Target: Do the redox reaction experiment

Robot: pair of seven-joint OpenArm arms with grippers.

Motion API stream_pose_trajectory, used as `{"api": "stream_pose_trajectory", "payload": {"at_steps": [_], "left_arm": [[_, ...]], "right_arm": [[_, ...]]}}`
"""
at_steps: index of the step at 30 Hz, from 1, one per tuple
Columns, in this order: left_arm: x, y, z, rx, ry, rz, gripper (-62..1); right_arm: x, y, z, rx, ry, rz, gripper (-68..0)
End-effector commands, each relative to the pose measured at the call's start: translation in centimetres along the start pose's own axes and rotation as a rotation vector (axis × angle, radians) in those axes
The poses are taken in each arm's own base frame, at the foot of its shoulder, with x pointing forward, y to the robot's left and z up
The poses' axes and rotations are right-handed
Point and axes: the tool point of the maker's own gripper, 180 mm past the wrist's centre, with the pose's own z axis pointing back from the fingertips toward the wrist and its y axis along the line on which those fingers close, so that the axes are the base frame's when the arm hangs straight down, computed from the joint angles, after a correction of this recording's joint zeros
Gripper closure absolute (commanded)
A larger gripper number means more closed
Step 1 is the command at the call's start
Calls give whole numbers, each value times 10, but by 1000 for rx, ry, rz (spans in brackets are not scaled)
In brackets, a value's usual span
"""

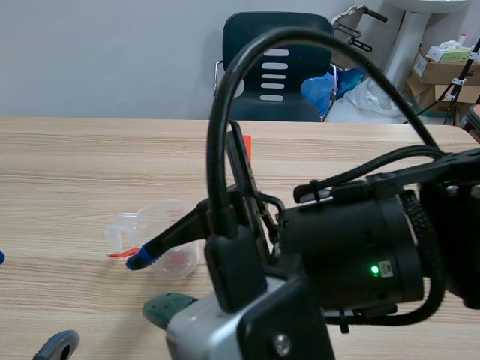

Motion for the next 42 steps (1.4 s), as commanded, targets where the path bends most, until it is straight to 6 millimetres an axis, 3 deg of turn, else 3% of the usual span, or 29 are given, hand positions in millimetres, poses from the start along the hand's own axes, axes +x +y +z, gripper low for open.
{"api": "stream_pose_trajectory", "payload": {"at_steps": [1,9,15,24,29,36,42], "left_arm": [[7,-1,0,1,-24,3,-623],[7,-1,0,1,-24,3,-623],[7,-1,0,1,-24,4,-623],[7,-1,0,1,-24,4,-623],[7,-1,0,1,-24,4,-623],[7,-1,0,1,-24,4,-623],[7,-1,0,0,-24,4,-623]], "right_arm": [[5,-8,6,-22,-6,28,-202],[-7,-32,26,-98,56,83,-252],[-18,-34,30,-96,109,90,-338],[-23,-34,31,-86,128,101,-388],[-40,-37,32,-79,158,106,-400],[-71,-33,21,-72,191,44,-400],[-71,-26,3,-31,165,48,-400]]}}
